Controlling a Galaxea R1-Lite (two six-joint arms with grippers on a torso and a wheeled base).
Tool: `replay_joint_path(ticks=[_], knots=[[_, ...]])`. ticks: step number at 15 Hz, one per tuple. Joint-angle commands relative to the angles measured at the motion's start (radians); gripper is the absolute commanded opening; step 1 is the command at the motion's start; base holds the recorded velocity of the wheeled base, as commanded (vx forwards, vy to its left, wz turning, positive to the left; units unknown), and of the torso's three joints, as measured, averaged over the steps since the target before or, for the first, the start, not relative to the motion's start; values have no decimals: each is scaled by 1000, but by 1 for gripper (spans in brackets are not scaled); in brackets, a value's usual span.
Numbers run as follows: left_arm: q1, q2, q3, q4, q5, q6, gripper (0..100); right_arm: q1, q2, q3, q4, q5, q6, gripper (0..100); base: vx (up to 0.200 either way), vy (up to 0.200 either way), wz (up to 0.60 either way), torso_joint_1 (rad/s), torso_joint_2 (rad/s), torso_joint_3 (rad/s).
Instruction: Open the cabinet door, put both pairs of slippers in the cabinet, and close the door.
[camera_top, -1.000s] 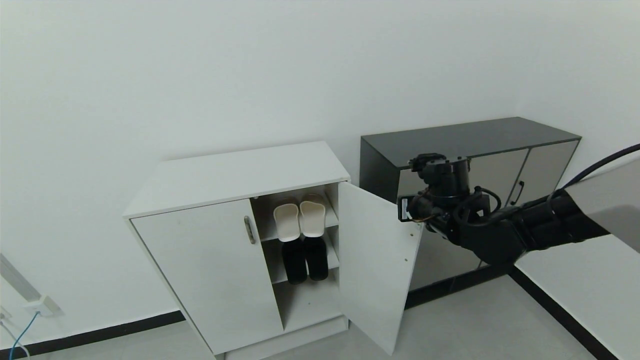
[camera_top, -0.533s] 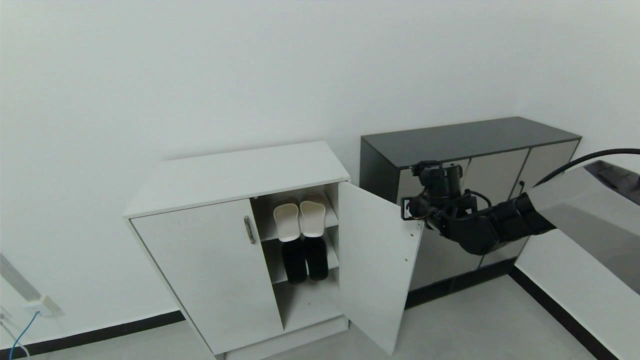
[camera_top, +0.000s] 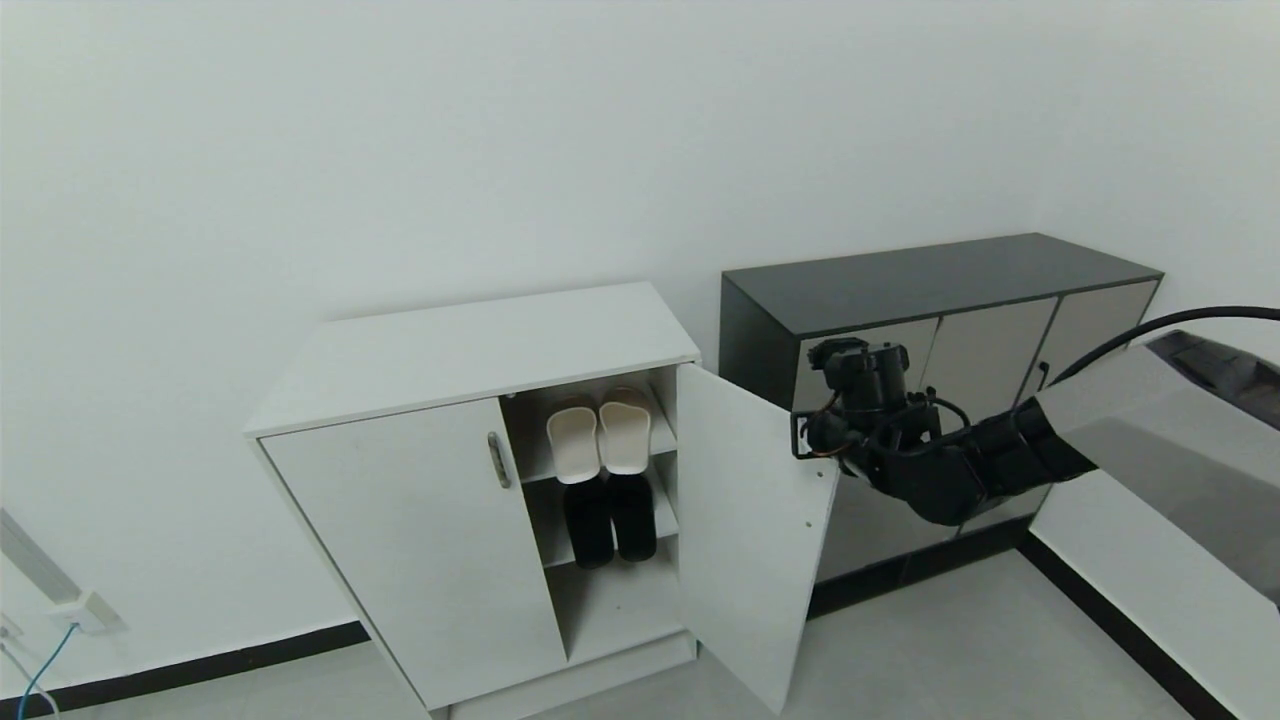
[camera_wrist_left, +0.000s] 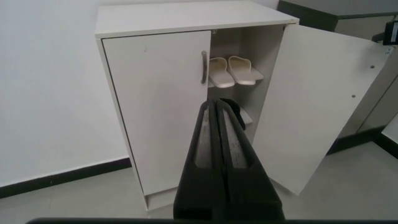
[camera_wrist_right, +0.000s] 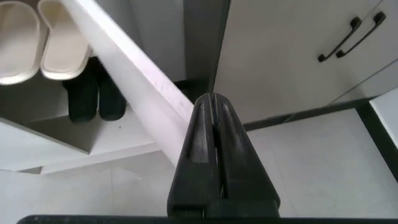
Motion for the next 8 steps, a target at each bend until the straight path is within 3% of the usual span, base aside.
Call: replay_joint_path(ticks=[1,5,8], knots=[[1,1,0,0,1,0,0,49,-61,54,1,1,0,0,0,0,0,0,0,0],[1,1,0,-2,1,0,0,175,-151,161,-2,1,18,0,0,0,0,0,0,0],[1,1,0,0,1,0,0,204,-196,195,-4,1,23,0,0,0,0,0,0,0]])
